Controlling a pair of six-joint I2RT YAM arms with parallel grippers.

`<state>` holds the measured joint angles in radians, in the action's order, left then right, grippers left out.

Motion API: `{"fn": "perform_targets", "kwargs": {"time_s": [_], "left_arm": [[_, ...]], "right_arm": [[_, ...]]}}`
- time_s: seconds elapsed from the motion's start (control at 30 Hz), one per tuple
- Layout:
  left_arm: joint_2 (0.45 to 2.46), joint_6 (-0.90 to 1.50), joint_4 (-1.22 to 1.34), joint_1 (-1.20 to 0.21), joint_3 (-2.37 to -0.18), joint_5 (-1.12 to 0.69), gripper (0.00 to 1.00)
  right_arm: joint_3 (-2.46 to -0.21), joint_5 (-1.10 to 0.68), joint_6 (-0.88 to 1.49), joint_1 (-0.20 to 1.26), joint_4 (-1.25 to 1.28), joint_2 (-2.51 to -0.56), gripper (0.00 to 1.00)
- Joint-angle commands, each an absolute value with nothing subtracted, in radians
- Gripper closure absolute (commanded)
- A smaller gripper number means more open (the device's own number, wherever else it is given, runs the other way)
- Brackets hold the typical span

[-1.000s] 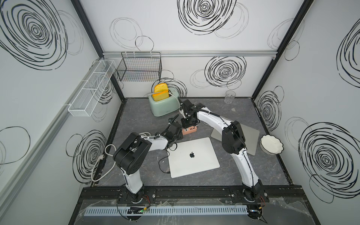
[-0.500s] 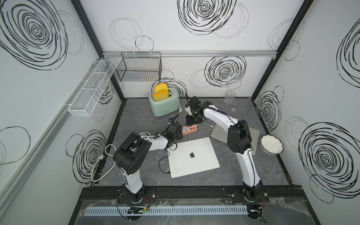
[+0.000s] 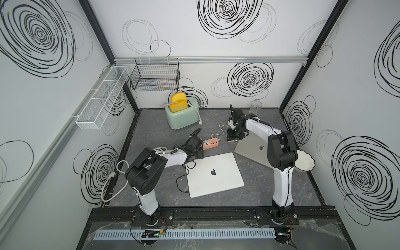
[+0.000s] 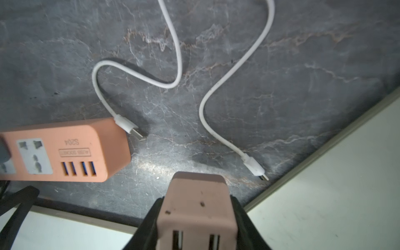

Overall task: Unplug the laptop charger
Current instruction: Place the plug at the center of the board.

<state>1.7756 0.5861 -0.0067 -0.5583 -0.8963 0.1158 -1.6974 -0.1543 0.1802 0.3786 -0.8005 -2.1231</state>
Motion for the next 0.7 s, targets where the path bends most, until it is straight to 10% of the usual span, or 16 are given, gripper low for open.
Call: {"fn": "perform_targets", "kwargs": {"time_s": [0.0,0.37,0.67], "left_arm": [[1.765,0.565,-0.119,-0.563,-0.888,0.061,0.29],[1.634,0.521,-0.155,-0.565,-0.901,-0.021,0.02],[1.500,0.485,-0.207,-0.534,-0.888,-0.091,0.02]], "right_arm": [[-1.697,-0.166,0.139,0.399,-0.791,-2.129,0.77],[-1.684,-0.184,0.132,0.409,-0.790,-2.142,0.64],[-1.727,-0.186,0.134,0.412,-0.794,-2.145,0.34]]}}
